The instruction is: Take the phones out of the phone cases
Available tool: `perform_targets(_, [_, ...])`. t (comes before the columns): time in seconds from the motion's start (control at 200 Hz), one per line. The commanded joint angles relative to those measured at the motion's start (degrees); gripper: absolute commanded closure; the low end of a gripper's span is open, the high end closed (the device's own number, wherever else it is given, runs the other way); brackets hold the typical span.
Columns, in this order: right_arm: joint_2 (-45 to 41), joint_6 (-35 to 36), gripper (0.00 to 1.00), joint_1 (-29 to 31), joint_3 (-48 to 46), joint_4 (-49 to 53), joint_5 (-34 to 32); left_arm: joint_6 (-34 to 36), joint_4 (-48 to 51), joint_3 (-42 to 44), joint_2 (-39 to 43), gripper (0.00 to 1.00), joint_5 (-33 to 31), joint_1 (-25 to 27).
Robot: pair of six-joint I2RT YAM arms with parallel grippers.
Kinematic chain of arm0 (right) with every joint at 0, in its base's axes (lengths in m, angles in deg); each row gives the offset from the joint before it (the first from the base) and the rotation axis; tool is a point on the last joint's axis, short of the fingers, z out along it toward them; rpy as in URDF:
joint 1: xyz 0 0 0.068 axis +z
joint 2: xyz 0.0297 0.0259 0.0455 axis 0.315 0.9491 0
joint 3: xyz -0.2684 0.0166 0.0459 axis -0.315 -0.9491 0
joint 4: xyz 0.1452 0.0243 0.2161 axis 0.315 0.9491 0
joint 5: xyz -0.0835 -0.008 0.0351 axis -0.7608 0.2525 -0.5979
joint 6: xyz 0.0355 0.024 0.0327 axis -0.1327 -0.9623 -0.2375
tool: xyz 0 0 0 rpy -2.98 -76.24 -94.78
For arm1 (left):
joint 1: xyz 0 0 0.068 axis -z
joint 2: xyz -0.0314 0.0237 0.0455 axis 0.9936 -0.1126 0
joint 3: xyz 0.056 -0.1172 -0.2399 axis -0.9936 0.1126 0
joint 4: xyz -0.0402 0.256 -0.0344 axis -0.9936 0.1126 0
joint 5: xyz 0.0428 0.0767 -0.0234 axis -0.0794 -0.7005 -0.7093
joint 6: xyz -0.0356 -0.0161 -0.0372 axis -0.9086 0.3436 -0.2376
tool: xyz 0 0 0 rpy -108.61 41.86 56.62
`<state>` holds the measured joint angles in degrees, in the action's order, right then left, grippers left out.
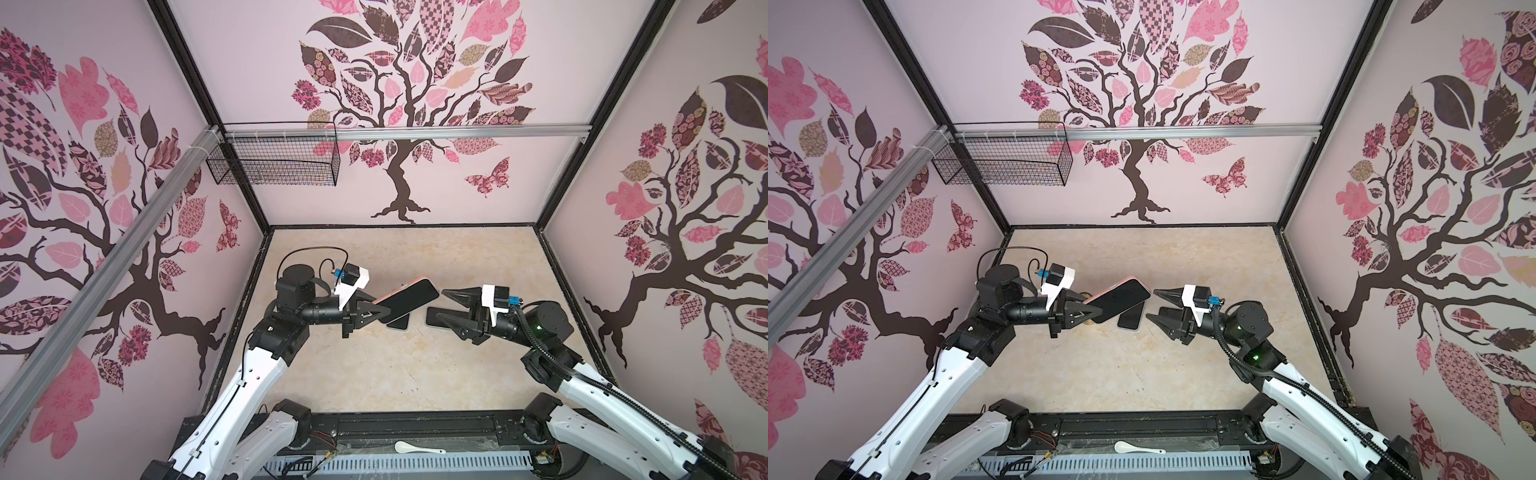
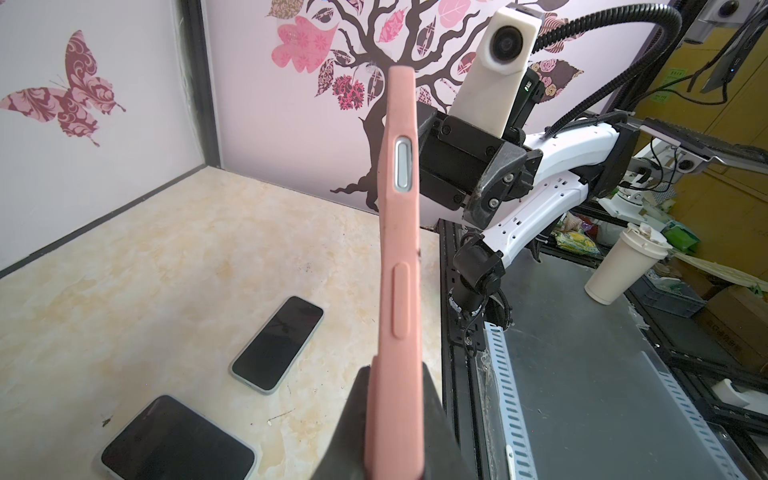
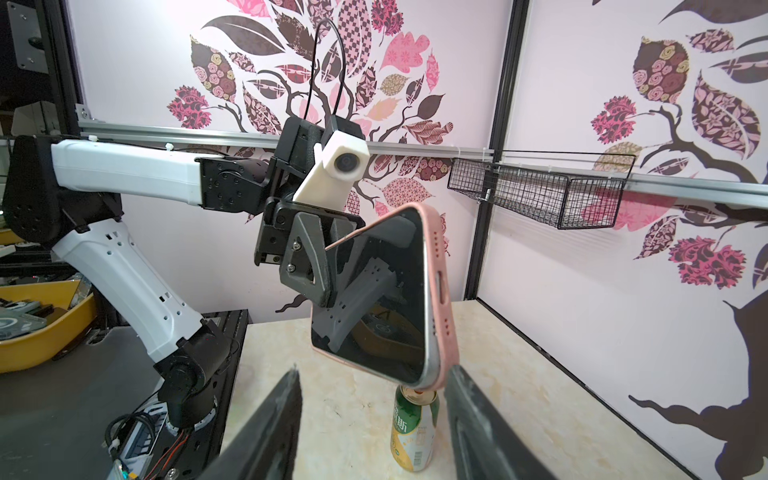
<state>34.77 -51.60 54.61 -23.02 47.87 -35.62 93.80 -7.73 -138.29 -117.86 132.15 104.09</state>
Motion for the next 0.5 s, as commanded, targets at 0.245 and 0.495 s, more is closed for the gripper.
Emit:
perform_targets(0.245, [1.02,0.58,0.47,0.02,1.26,-0.88,3.11,1.47,-1.33,-0.80,-0.53,1.00,2.75,0.28])
perform_targets(0.495, [1.36,0.58,0.48,0.04,1.20,-0.66,0.33,2.87,0.17,-1.20,-0.85,1.00,3.31,0.73])
